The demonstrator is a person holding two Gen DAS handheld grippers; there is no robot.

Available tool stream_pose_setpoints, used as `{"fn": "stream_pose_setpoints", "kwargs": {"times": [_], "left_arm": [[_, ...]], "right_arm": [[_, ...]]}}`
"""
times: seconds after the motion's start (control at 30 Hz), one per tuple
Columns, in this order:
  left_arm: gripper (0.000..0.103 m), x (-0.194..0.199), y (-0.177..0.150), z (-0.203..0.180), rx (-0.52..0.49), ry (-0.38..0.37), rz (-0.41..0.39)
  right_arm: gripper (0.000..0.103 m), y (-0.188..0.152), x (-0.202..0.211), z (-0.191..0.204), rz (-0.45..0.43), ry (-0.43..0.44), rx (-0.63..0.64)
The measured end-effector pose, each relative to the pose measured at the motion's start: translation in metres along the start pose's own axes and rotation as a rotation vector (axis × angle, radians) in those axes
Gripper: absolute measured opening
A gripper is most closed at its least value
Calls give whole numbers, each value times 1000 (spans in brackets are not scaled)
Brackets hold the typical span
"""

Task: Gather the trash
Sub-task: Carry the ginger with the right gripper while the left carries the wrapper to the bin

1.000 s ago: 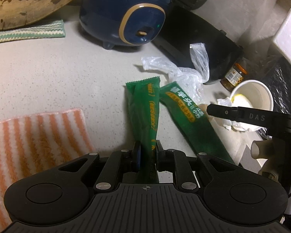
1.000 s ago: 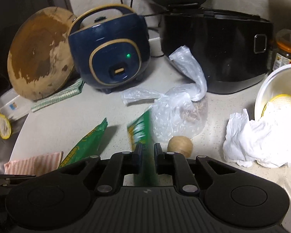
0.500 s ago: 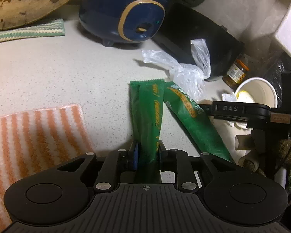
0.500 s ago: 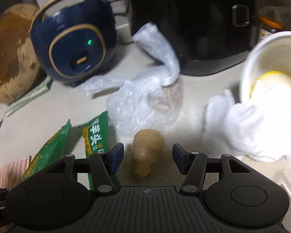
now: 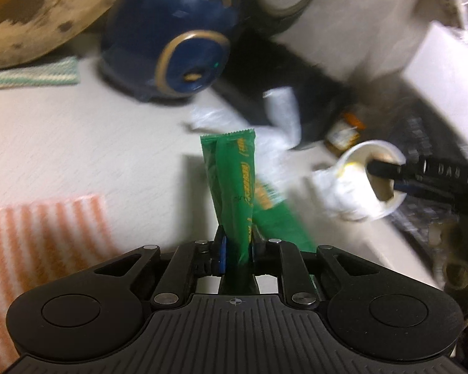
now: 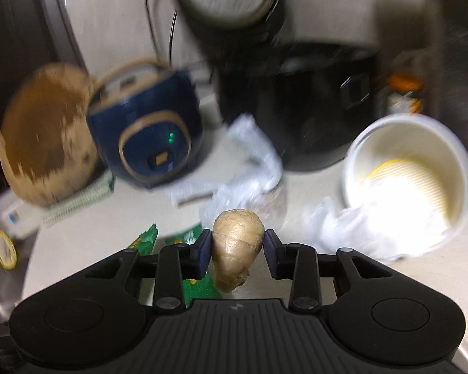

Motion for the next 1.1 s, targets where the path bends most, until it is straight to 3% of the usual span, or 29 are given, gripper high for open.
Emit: {"fn": "stream_pose_setpoints", "kwargs": {"times": [0.17, 0.27, 0.43, 0.6, 0.77, 0.93, 1.1], "left_arm": [[17, 14, -2, -56, -176, -207, -3], [17, 11, -18, -91, -278, -335, 47], [17, -7, -49, -118, -320, -393, 165], [17, -24, -78, -135, -313, -376, 233], [17, -58, -129, -150, -348, -311, 367], [17, -128, -187, -148, -291, -219, 509], [17, -208, -222, -132, -167, -177, 520]], "right_arm": [[35, -25, 59, -38, -96, -169, -109], [35, -58, 82, -63, -79, -292, -167], [35, -119, 109, -104, -23, -354, -299], [35, -176, 120, -135, 43, -358, -380], [35, -219, 121, -162, 84, -323, -451], [35, -262, 109, -183, 151, -287, -479], [35, -305, 91, -203, 247, -250, -511]]}}
Point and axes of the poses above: each gripper's, at about its wrist camera, not at the fingertips, and x roughly against the way its jaws point, z to its left, y to its top, the point moved 9 cm from there along -x, roughly the way its jaws point, and after that the axes turned 13 degrees about z, right-handed, at the moved point
